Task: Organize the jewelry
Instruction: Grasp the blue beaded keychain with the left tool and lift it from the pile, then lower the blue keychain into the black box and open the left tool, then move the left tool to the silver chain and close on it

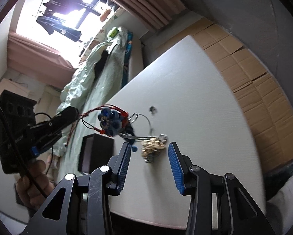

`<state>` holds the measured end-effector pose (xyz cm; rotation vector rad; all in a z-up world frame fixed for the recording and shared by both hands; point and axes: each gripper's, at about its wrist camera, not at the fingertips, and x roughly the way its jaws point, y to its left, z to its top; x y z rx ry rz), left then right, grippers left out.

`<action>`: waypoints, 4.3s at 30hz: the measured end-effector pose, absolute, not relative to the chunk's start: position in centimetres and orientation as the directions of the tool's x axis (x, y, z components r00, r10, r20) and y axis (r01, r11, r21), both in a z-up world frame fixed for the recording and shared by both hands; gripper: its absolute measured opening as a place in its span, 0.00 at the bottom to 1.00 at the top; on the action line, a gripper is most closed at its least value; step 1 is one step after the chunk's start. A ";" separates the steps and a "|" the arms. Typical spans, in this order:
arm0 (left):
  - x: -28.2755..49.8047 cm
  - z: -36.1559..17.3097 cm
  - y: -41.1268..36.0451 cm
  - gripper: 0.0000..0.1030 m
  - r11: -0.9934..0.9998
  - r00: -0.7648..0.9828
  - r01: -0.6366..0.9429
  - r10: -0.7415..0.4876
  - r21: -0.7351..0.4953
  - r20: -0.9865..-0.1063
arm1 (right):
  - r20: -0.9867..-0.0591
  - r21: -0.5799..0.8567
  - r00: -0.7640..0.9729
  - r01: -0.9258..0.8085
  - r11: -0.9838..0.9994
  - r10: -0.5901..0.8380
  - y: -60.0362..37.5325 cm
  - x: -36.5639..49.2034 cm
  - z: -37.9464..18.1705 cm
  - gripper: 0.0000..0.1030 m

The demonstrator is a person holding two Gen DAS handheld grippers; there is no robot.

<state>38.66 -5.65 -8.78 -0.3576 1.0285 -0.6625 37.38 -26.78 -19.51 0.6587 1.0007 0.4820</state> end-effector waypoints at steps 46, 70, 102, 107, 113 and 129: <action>34.2 -3.2 7.2 0.00 0.811 0.560 0.267 -0.570 -0.521 -0.601 | -0.818 0.424 0.383 -0.104 0.900 0.429 -19.9 39.7 -20.0 0.41; 34.6 -12.2 10.6 0.00 0.822 0.503 0.088 -0.524 -0.563 -0.687 | -0.916 0.240 0.287 -0.171 0.955 0.282 -17.6 41.7 -21.2 0.31; 31.6 -11.4 15.3 0.67 0.830 0.541 0.022 -0.478 -0.557 -0.692 | -0.701 0.533 0.274 -0.413 0.739 0.659 -5.7 38.8 -12.2 0.48; 31.6 -11.0 13.9 0.68 0.838 0.536 0.051 -0.482 -0.543 -0.693 | -0.707 0.525 0.307 -0.376 0.764 0.637 -7.9 38.7 -12.2 0.49; 32.0 -10.5 11.2 0.68 0.841 0.526 0.098 -0.497 -0.531 -0.690 | -0.716 0.512 0.352 -0.323 0.796 0.603 -11.8 37.9 -12.1 0.52; 33.8 -10.2 2.3 0.68 0.861 0.465 0.257 -0.508 -0.439 -0.725 | -0.724 0.529 0.413 -0.181 0.829 0.553 -19.9 36.7 -14.3 0.52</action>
